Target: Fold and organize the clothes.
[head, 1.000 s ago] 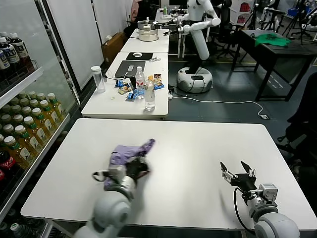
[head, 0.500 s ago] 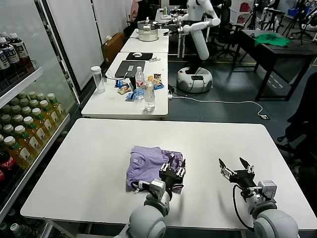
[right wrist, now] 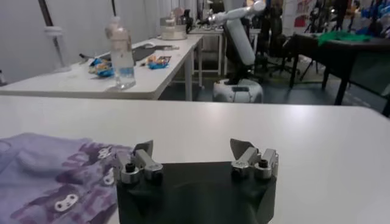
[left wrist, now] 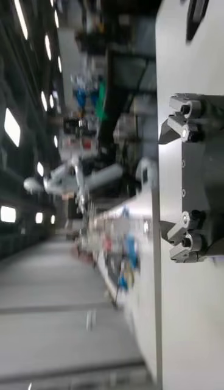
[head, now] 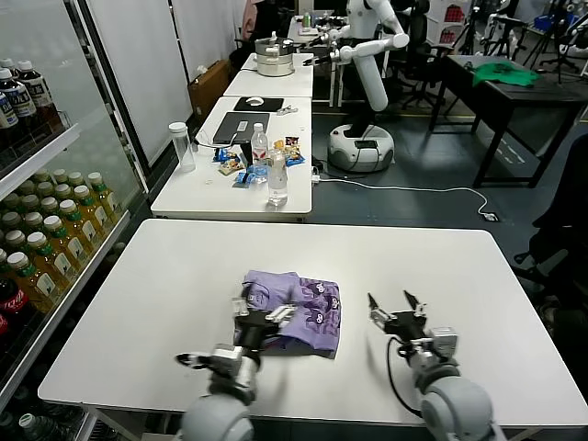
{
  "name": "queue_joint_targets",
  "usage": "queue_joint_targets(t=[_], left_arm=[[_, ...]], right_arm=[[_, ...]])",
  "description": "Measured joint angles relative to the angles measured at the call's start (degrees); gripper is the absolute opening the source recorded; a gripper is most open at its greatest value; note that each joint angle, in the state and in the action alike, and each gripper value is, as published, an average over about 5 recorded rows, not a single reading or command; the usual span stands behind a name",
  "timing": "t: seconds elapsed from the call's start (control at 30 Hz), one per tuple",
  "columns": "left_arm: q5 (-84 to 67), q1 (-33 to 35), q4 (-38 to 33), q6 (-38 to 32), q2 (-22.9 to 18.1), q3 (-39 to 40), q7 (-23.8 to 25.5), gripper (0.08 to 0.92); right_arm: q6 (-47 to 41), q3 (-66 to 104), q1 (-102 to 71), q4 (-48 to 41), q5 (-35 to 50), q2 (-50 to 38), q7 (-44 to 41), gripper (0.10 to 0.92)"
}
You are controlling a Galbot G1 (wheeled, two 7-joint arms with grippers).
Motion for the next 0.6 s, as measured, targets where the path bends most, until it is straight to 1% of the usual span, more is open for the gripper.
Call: queue_joint_targets(t=[0.17,0.37,0.47,0.6], left_arm=[[0.1,4.0,-1.3,-1.9,2.2,-6.2,-0.3,0.823],[0.1,7.0,-2.3,-3.3,3.1,-10.2,-0.3,0.823],[0.2,7.9,-2.5,-3.8,3.5,-11.4,-0.3,0.823],[0.2,8.9,-2.6,-4.3,3.9,-12.6,-0.4,0.823]], right_arm=[[-0.4,-4.4,2.4,-4.0,-1.2,3.0,2.1,0.823],[-0.9,-7.8,4.3,-7.8,-1.6,5.9,3.9,0.82],[-1.1,-8.7,5.0,-9.2,-1.5,6.5,4.5,0.783],[-1.3,-9.4,5.9,-10.4,-1.0,6.7,4.6,0.671]])
